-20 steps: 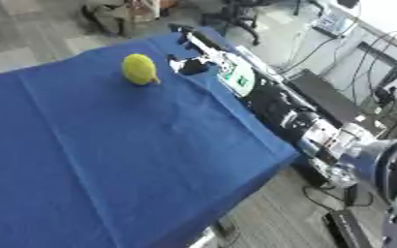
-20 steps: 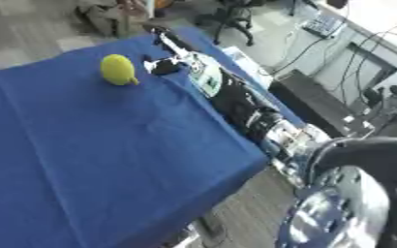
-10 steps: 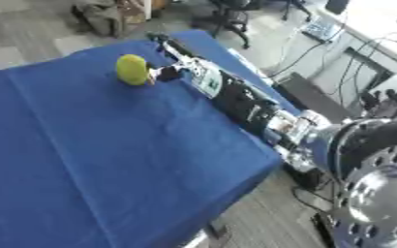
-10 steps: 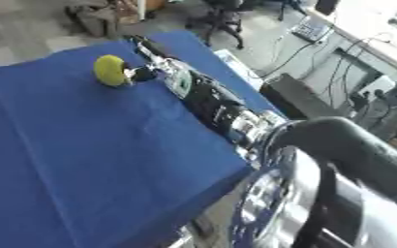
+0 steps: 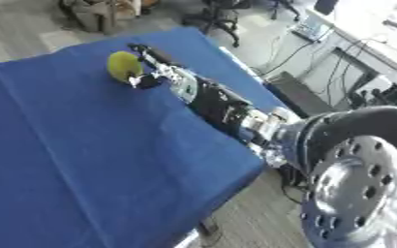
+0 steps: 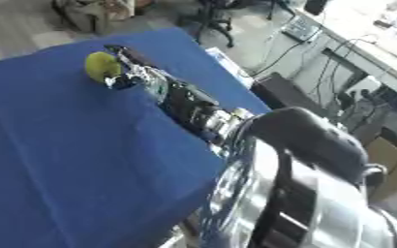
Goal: Pick up the objects with one hand, pass them to the other hand, and then place them into the box on the other side of the table.
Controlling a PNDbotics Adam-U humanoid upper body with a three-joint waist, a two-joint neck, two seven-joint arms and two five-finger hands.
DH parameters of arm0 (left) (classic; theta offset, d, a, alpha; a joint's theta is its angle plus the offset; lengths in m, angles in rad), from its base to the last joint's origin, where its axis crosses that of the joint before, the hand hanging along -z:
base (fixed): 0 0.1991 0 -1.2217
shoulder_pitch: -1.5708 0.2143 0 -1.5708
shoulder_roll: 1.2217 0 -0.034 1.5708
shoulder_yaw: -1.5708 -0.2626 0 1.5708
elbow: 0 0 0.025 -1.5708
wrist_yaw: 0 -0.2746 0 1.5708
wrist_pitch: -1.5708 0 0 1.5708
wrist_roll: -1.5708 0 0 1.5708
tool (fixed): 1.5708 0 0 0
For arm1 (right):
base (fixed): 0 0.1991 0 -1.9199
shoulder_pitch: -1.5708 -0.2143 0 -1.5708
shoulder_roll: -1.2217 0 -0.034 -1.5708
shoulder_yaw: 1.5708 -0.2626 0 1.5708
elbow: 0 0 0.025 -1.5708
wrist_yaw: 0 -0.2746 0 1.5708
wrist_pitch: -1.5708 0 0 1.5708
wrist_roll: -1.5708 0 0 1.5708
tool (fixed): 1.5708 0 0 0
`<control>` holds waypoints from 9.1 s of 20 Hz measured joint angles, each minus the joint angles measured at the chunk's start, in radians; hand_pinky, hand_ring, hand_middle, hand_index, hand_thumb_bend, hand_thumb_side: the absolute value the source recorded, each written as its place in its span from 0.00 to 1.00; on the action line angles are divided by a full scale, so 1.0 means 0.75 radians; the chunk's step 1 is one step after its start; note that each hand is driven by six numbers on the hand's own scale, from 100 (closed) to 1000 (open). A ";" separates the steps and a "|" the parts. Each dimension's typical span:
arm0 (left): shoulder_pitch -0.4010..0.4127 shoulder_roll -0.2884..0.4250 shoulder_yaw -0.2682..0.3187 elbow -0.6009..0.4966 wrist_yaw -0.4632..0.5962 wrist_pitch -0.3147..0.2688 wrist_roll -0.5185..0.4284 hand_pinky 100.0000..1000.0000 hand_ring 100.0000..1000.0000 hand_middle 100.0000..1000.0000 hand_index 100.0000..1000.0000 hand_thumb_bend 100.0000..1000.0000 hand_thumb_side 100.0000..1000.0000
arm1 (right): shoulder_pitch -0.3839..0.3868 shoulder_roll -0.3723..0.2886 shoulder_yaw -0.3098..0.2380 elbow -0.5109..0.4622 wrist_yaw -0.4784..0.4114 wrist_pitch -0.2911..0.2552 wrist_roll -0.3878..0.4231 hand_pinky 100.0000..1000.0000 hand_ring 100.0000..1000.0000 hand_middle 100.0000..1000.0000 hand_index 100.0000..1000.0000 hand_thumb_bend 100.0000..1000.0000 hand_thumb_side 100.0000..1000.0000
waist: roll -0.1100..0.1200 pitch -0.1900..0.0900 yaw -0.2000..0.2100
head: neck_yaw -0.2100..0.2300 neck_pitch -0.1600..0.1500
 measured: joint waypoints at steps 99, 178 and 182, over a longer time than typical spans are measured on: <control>0.252 -0.131 -0.115 0.240 -0.181 -0.073 0.009 0.79 0.71 0.66 0.86 0.26 0.65 | 0.102 0.571 0.582 -1.405 -0.679 0.073 0.525 0.47 0.45 0.16 0.34 0.00 0.41 | 0.106 -0.128 -0.367 | 1.143 0.000; -0.325 0.489 0.379 1.653 -1.379 0.694 0.108 0.78 0.82 0.83 0.90 0.57 0.88 | 0.161 0.747 0.296 -1.427 -0.191 -0.052 0.292 0.61 0.65 0.69 0.87 0.00 0.41 | 0.128 -0.111 -0.497 | 1.585 0.000; -0.356 0.453 0.464 1.753 -1.577 0.663 0.126 0.79 0.82 0.83 0.91 0.43 0.95 | 0.162 0.748 0.296 -1.427 -0.191 -0.050 0.298 0.61 0.65 0.68 0.87 0.00 0.41 | 0.124 -0.112 -0.489 | 1.581 0.000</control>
